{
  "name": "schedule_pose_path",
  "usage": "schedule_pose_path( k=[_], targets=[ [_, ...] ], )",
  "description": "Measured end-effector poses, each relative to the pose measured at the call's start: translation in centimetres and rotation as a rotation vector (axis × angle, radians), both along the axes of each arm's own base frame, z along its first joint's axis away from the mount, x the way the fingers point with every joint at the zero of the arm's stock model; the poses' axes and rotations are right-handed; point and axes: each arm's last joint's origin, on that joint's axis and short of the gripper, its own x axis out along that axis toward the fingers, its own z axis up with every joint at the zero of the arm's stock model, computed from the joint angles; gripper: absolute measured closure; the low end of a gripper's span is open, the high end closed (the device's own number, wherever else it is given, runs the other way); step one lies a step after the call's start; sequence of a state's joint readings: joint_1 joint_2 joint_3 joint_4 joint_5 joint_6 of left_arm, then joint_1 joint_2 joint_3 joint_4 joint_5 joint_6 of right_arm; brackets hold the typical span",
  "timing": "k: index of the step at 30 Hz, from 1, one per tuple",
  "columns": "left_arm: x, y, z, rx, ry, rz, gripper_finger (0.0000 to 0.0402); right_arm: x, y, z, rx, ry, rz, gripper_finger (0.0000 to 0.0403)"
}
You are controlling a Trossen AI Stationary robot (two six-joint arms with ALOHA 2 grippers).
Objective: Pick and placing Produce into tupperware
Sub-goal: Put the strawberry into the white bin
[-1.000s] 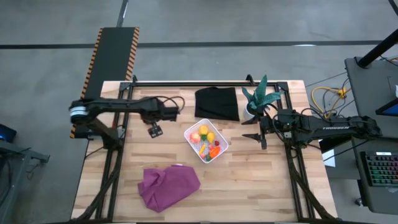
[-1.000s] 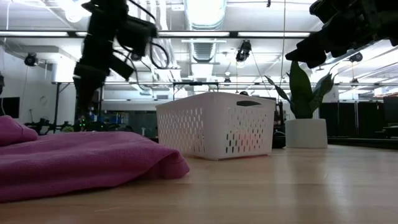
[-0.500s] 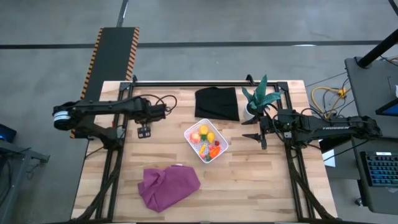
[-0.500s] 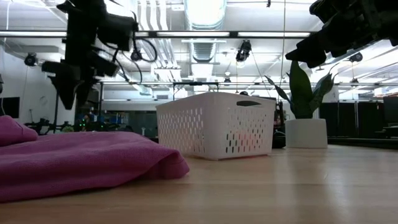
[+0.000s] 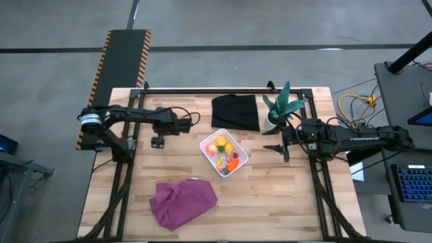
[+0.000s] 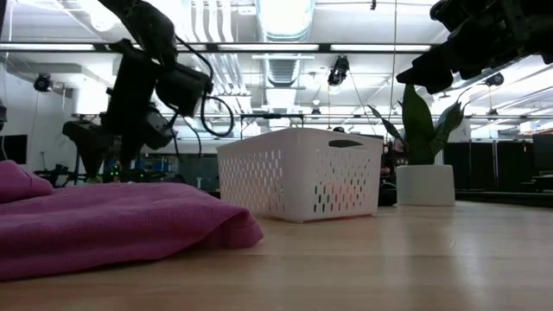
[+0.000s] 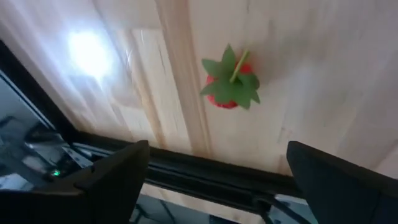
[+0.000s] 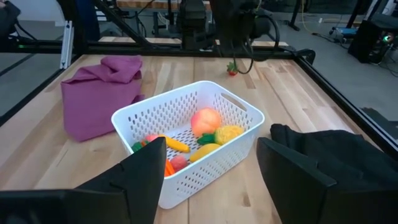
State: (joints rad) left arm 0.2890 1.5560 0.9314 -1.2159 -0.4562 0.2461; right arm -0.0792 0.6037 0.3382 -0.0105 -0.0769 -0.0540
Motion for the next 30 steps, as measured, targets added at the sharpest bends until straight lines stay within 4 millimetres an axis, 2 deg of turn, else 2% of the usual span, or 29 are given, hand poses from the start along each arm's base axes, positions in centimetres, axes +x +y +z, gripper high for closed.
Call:
schedule_pose_path(
  k=[4, 10, 15, 30],
  targets=[
    [0.5, 0.2, -0.6, -0.015, 0.025, -0.057, 0.0024, 0.0, 0.0, 0.0, 0.000, 0.005, 0.000, 0.0160],
    [0.9, 0.2, -0.8, -0.057, -0.030, -0.116, 0.0022, 0.0, 0.0, -0.2, 0.002, 0.018, 0.000, 0.0157],
    [1.1, 0.4, -1.2, -0.095, 0.000, -0.187, 0.0022, -0.1, 0.0, -0.2, 0.002, 0.019, 0.000, 0.0162],
    [1.6, 1.0, -4.5, -0.169, 0.132, -0.165, 0.0022, -0.1, 0.0, -0.4, 0.004, 0.038, 0.000, 0.0163]
  ],
)
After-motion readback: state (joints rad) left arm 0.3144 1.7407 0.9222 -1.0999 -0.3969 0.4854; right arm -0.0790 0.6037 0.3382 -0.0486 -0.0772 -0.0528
